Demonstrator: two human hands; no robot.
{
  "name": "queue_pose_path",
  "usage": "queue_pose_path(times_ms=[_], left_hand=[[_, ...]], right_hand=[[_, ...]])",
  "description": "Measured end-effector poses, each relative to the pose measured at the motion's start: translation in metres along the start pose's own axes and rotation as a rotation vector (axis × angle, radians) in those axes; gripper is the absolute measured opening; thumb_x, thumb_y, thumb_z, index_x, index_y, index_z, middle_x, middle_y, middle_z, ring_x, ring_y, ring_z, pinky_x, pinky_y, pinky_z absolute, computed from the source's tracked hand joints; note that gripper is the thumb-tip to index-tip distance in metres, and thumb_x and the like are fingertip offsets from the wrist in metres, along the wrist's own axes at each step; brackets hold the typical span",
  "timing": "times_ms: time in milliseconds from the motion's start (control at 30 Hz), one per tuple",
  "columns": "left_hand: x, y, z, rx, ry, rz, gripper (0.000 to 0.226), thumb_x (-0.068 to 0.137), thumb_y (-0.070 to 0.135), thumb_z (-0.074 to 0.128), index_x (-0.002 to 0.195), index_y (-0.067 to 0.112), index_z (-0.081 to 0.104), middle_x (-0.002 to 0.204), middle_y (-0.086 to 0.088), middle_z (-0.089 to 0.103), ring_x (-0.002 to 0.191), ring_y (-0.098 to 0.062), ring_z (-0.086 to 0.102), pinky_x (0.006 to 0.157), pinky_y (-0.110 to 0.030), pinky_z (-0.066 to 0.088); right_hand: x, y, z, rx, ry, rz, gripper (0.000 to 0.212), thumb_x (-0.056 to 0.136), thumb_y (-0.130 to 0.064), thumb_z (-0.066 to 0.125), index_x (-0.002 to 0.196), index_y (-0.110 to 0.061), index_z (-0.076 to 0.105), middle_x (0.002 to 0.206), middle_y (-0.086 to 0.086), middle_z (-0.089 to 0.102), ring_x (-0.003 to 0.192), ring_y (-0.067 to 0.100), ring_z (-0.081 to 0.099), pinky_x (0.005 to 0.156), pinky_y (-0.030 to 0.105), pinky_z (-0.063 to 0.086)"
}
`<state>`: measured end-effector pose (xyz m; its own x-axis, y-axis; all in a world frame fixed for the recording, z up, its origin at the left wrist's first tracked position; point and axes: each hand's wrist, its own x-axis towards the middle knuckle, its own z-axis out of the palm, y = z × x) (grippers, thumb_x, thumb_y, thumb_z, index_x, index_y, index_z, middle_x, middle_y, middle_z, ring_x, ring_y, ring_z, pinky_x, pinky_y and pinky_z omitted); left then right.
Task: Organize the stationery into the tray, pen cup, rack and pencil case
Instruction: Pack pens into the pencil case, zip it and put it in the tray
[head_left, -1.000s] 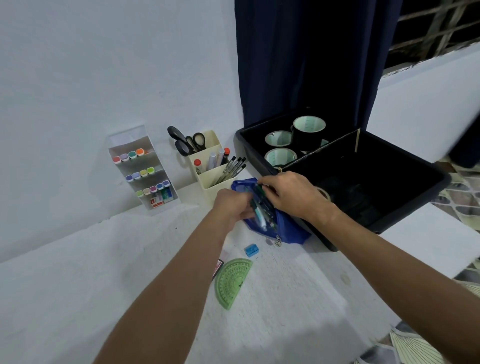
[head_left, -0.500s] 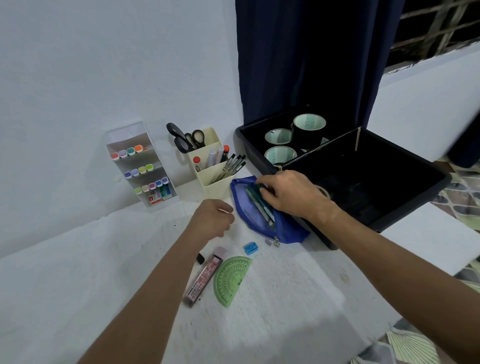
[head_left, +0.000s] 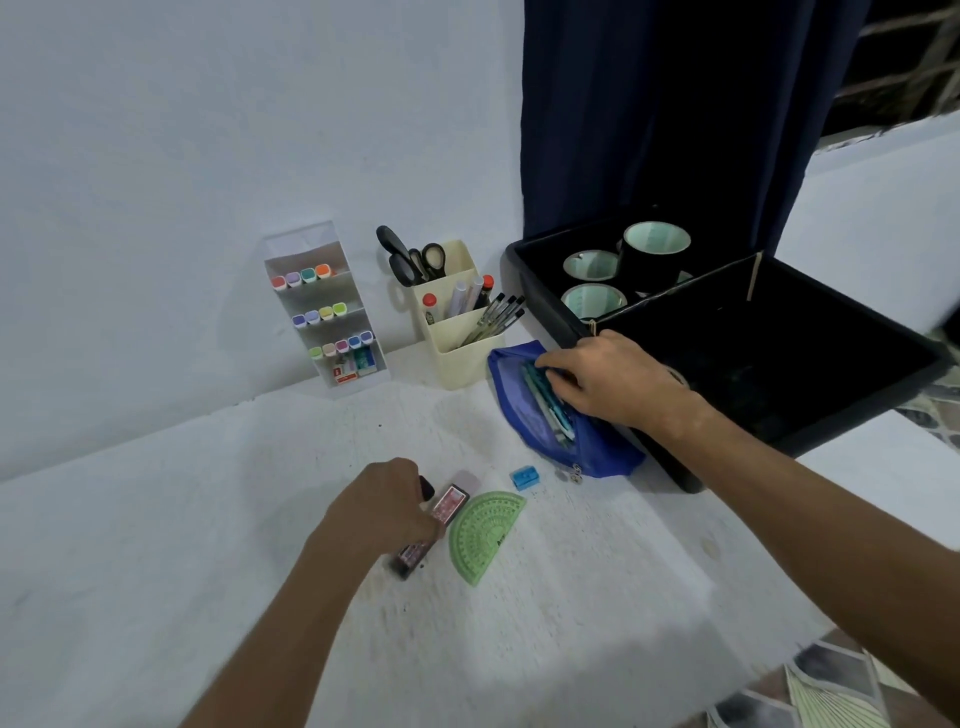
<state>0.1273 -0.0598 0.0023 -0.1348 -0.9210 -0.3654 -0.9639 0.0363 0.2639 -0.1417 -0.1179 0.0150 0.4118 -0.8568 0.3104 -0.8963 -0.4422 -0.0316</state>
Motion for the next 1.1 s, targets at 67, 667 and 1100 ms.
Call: queue_pose_path(times_ms=[67,667,1100], left_hand=[[-0.002,0.000,0.003,-0.009,-0.005,-0.006,0.030,0.071,0.033,0.076,0.084,0.016,0.055,0.097,-0.002,0.065,0.085,-0.015,0.059,0.070,-0.026,0.049],[0.025,0.050,-0.030,-0.596,-0.173,-0.062,0.016,0.089,0.018,0.062,0.099,0.007,0.066,0.080,-0.010,0.068,0.060,-0.015,0.060,0.047,-0.024,0.046],[0.088,0.131,-0.007,-0.977,-0.062,-0.073,0.019,0.092,0.001,0.049,0.108,0.000,0.059,0.073,-0.011,0.060,0.058,-0.019,0.058,0.041,-0.025,0.053]], right_hand=[[0.000,0.001,0.001,-0.001,0.009,0.001,0.030,0.095,-0.031,0.042,0.116,-0.025,0.063,0.088,0.004,0.072,0.080,0.023,0.062,0.082,0.035,0.043],[-0.002,-0.003,-0.007,0.045,0.002,0.062,0.035,0.096,-0.027,0.042,0.126,-0.021,0.058,0.087,0.008,0.071,0.079,0.026,0.065,0.075,0.039,0.052],[0.001,0.004,0.002,0.156,0.094,0.145,0.040,0.095,-0.025,0.043,0.134,-0.022,0.049,0.099,0.007,0.072,0.088,0.026,0.066,0.077,0.040,0.053]])
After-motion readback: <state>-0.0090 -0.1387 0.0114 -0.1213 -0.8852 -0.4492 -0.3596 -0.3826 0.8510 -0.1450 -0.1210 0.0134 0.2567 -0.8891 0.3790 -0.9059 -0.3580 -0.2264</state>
